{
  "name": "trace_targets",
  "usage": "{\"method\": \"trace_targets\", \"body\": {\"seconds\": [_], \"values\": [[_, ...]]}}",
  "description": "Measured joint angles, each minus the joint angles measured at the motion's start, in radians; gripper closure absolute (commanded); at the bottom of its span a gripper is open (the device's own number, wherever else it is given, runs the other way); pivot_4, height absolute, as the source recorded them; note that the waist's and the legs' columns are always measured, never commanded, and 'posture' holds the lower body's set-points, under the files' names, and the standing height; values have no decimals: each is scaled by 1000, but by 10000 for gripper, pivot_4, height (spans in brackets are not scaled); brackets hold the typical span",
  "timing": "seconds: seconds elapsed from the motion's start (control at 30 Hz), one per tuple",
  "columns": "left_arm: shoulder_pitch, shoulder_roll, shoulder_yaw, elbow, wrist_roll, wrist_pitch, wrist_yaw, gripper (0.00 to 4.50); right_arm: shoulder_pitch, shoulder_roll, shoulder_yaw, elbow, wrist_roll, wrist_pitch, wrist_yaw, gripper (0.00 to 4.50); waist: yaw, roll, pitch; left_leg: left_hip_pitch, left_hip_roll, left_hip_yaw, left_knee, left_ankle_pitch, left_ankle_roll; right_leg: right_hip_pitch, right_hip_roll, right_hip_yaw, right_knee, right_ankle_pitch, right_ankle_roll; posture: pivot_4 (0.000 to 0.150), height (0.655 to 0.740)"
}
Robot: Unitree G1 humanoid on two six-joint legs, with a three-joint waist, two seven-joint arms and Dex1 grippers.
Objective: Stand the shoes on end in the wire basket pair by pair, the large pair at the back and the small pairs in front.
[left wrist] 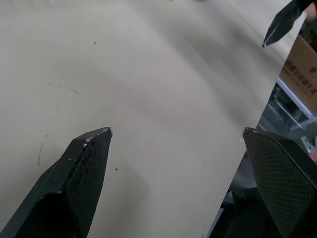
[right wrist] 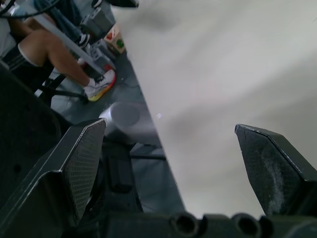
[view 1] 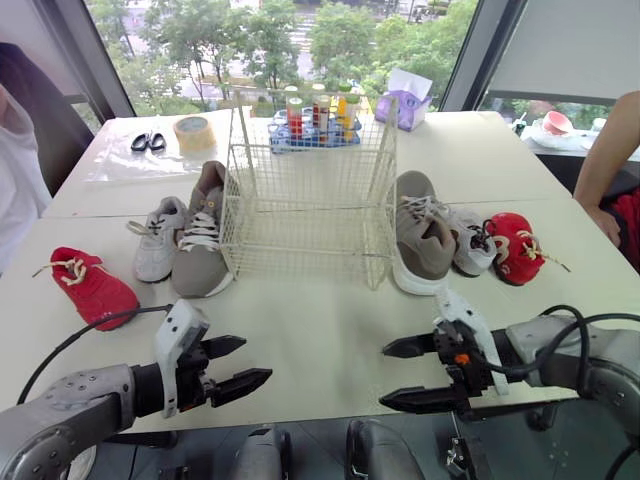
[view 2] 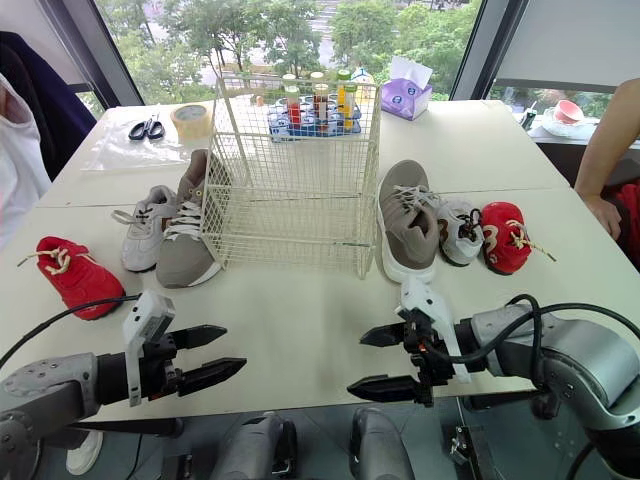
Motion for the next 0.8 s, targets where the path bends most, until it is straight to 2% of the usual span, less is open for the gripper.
{"method": "trace_targets", "body": {"seconds": [0.37,0.67,0.8], "values": [[22,-9,0,0,-3,-3,-5,1741,-21,14,9,-1,-14,-8,-12,0,0,0,0,0,0,0,0,0,0,0,0,0,0,0,0,1500,7400],[51,-9,-13,-4,46,-42,-28,1741,-34,19,19,14,-43,-16,-10,0,0,0,0,0,0,0,0,0,0,0,0,0,0,0,0,1500,7400],[34,-8,-27,6,81,-53,-42,1741,-95,-17,20,16,-48,-2,-5,0,0,1,0,0,0,0,0,0,0,-1,0,0,0,0,0,1500,7400]]}}
